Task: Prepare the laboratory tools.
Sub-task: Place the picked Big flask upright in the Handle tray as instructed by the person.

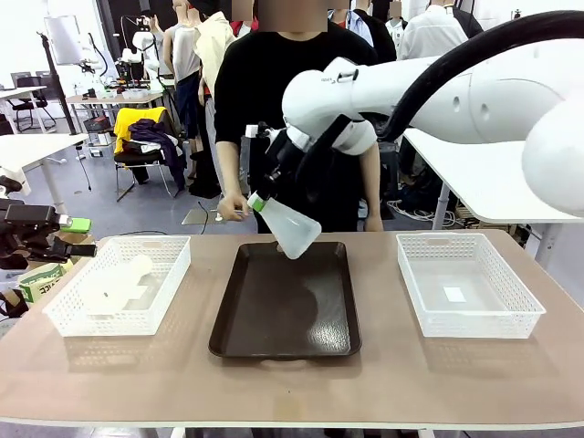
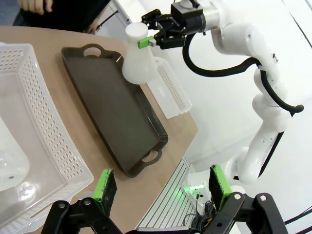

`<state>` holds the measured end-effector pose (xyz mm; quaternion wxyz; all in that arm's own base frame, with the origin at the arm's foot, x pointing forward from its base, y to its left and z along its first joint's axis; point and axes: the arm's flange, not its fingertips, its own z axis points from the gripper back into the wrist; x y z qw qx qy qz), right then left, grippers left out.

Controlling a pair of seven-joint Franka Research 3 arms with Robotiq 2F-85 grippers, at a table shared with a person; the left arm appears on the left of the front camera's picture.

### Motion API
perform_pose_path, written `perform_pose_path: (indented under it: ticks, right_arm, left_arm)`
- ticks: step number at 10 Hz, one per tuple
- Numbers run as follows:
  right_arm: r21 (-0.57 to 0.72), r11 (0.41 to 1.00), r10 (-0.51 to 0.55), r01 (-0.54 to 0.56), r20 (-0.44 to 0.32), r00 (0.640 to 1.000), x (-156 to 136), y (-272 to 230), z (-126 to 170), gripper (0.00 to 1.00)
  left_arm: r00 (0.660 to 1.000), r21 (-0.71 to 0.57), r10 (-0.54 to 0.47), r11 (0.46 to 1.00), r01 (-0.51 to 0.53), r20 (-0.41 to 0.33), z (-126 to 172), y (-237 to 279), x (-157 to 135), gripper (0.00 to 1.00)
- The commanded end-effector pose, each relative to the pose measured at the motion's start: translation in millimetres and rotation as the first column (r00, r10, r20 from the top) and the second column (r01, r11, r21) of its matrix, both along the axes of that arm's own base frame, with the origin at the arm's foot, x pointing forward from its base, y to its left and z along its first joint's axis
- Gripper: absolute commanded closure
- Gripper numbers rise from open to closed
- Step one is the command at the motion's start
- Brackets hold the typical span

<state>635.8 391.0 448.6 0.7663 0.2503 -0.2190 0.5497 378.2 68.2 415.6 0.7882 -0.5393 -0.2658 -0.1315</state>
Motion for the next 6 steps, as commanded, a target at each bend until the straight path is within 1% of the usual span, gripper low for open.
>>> perform_pose_path:
  ticks: [1, 2, 3, 4, 5, 6]
  right_arm:
    - [0.149, 0.971, 0.177, -0.188, 0.087, 0.98, -31, -31, -11, 1.0]
    - [0.213, 0.943, 0.225, -0.255, 0.156, 0.962, -33, -34, -12, 1.0]
    - [0.241, 0.922, 0.256, -0.303, 0.207, 0.944, -34, -35, -11, 1.0]
    - [0.261, 0.904, 0.278, -0.338, 0.24, 0.93, -36, -36, -10, 1.0]
    - [0.302, 0.887, 0.278, -0.348, 0.251, 0.927, -33, -40, -11, 1.0]
    - [0.333, 0.895, 0.237, -0.297, 0.21, 0.949, -29, -43, -13, 1.0]
  left_arm:
    - [1.0, -0.013, 0.001, 1.0, -0.001, 0.006, 1, 1, -1, 0.0]
    - [1.0, -0.013, 0.001, 1.0, -0.001, 0.006, 1, 1, -1, 0.0]
    - [1.0, -0.013, 0.001, 1.0, -0.001, 0.006, 1, 1, -1, 0.0]
    - [1.0, -0.013, 0.001, 1.0, -0.001, 0.006, 1, 1, -1, 0.0]
    - [1.0, -0.013, 0.001, 1.0, -0.001, 0.006, 1, 1, -1, 0.0]
    - [1.0, -0.013, 0.001, 1.0, -0.001, 0.006, 1, 1, -1, 0.0]
